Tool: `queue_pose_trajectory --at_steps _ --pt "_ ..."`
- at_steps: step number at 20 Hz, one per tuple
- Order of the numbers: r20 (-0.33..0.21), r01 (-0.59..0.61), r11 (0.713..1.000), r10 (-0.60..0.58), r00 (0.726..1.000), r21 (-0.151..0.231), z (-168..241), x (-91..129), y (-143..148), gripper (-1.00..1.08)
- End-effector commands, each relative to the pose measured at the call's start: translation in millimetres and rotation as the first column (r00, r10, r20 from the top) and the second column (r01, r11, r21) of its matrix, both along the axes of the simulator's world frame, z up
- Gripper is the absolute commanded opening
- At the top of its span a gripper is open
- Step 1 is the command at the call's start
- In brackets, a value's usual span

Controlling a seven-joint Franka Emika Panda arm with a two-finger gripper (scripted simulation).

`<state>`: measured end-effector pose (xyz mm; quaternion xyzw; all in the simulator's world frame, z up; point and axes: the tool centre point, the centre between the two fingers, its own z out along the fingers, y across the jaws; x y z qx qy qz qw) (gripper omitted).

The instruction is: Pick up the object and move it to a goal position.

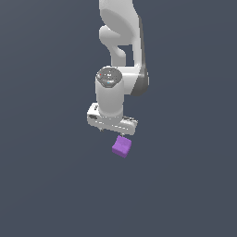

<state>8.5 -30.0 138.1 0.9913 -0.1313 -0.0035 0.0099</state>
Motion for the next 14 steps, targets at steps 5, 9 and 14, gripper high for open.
queue_pose_trajectory --at_steps 5,9,14 --pt "0.006 0.108 0.994 -0.108 0.994 0.01 -24.7 13.3 25.6 1.0" --pt "0.008 0.155 0.988 -0.155 0.988 0.014 -35.8 18.4 36.9 1.0" --pt "0.009 0.189 0.982 -0.189 0.982 0.018 -44.0 21.8 45.2 1.0"
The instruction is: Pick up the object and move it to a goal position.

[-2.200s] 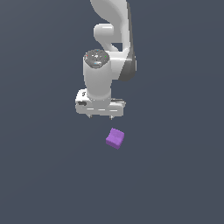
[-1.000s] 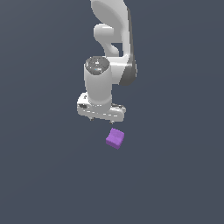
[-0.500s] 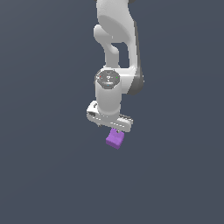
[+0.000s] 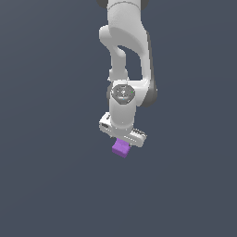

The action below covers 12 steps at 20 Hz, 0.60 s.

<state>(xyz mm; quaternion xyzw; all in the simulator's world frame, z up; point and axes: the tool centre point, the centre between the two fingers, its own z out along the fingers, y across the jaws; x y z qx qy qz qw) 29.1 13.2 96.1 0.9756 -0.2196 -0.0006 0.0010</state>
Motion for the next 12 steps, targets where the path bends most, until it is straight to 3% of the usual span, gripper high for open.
queue_pose_trajectory --at_steps 1,12 --pt "0.001 0.015 1.0 -0.015 1.0 0.001 -2.9 1.5 2.8 1.0" --pt "0.001 0.017 1.0 -0.017 1.0 0.001 -23.2 1.0 4.0 1.0"
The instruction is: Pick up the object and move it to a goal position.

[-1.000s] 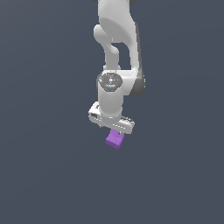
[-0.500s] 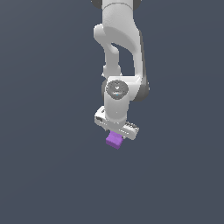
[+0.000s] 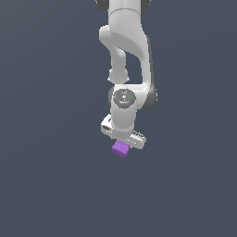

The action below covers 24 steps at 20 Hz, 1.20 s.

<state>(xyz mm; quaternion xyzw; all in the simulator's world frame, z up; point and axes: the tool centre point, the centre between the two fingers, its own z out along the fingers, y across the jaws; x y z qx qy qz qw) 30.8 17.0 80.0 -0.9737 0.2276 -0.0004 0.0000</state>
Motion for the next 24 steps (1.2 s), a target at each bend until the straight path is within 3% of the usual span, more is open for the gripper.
queue_pose_trajectory --at_steps 1,10,11,24 --pt "-0.001 0.001 1.0 -0.001 1.0 0.0 -12.9 -0.8 -0.1 1.0" --pt "-0.001 0.003 1.0 -0.003 1.0 0.0 -38.0 0.1 0.2 1.0" --pt "-0.001 0.003 1.0 -0.003 1.0 0.0 -38.0 0.1 0.2 -1.0" --pt "0.018 0.004 1.0 -0.004 1.0 0.001 -22.4 6.7 -2.0 -1.0"
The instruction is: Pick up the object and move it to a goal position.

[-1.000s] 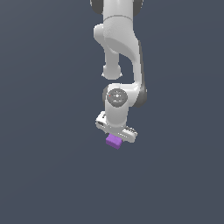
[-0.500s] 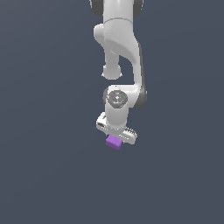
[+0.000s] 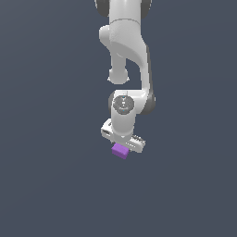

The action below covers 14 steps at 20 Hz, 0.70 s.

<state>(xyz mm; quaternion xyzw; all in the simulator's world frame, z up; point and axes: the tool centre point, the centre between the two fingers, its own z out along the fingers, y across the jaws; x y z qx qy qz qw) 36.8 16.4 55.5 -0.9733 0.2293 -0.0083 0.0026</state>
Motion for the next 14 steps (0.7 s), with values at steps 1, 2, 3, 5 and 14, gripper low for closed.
queue_pose_trajectory --at_steps 1,2,3,5,14 --pt "0.001 0.001 1.0 -0.001 1.0 0.0 4.5 1.2 -2.9 -1.0" --pt "0.001 0.001 1.0 -0.001 1.0 0.0 7.1 1.7 -4.8 -1.0" --pt "0.001 0.001 1.0 -0.001 1.0 0.0 10.8 2.4 -7.1 -1.0" --pt "0.0 0.001 1.0 -0.001 1.0 0.0 19.7 4.0 -12.9 -1.0" --pt "-0.004 0.001 1.0 -0.001 1.0 0.0 86.2 16.9 -55.6 -1.0"
